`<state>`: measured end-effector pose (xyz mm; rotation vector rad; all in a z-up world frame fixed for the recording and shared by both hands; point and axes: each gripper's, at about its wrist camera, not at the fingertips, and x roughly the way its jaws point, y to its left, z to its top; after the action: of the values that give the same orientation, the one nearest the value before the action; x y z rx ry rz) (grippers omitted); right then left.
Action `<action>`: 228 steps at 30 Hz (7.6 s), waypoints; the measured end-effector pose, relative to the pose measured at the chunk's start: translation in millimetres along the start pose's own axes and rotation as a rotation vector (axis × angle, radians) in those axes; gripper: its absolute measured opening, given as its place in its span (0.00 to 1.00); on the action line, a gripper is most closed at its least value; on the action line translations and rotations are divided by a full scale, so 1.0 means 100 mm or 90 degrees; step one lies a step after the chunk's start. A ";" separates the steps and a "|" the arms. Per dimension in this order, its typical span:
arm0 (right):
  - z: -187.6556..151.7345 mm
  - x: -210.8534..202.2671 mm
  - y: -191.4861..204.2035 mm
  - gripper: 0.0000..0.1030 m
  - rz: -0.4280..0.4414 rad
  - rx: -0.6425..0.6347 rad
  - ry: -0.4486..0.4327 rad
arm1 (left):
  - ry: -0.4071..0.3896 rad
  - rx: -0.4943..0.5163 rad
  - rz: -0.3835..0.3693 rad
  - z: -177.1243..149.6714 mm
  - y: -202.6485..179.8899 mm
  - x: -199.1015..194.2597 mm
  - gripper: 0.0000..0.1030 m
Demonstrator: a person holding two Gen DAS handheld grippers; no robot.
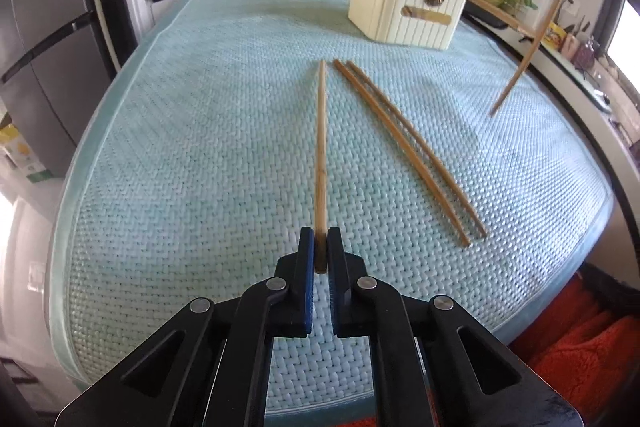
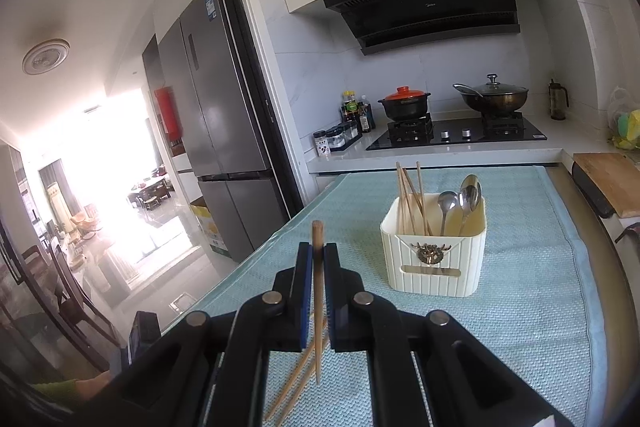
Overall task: Organize utensils
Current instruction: 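Lift and carry both held chopsticks up over the cream holder, then open the right tool to drop its chopstick into the holder while the left tool drops its chopstick, then withdraw both open tools from the holder back over the table, then move both open tools down over the last two wooden chopsticks, then close the right tool on one chopstick while the left tool closes on the other, then lift and carry both held chopsticks up over the cream holder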
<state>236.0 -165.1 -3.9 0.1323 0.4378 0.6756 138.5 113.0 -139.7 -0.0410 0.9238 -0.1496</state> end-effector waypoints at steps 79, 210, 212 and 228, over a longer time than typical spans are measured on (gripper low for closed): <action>1.50 1.25 -1.03 0.55 -0.130 -0.075 0.018 | -0.024 0.092 -0.043 3.95 -0.39 -0.22 0.66; -0.02 0.88 0.06 0.06 0.003 0.003 0.060 | -0.202 -0.118 -0.071 1.46 -0.02 -0.55 0.04; 0.06 0.83 0.11 0.06 -0.004 -0.010 0.040 | -0.215 -0.107 -0.073 1.49 -0.06 -0.57 0.04; 0.50 0.47 -0.03 0.06 -0.043 -0.029 -0.032 | -0.257 -0.072 -0.119 1.87 -0.31 -0.82 0.04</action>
<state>292.4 -136.5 23.9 0.0905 0.3765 0.6143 235.5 89.4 41.2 -0.2543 0.5239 -0.2515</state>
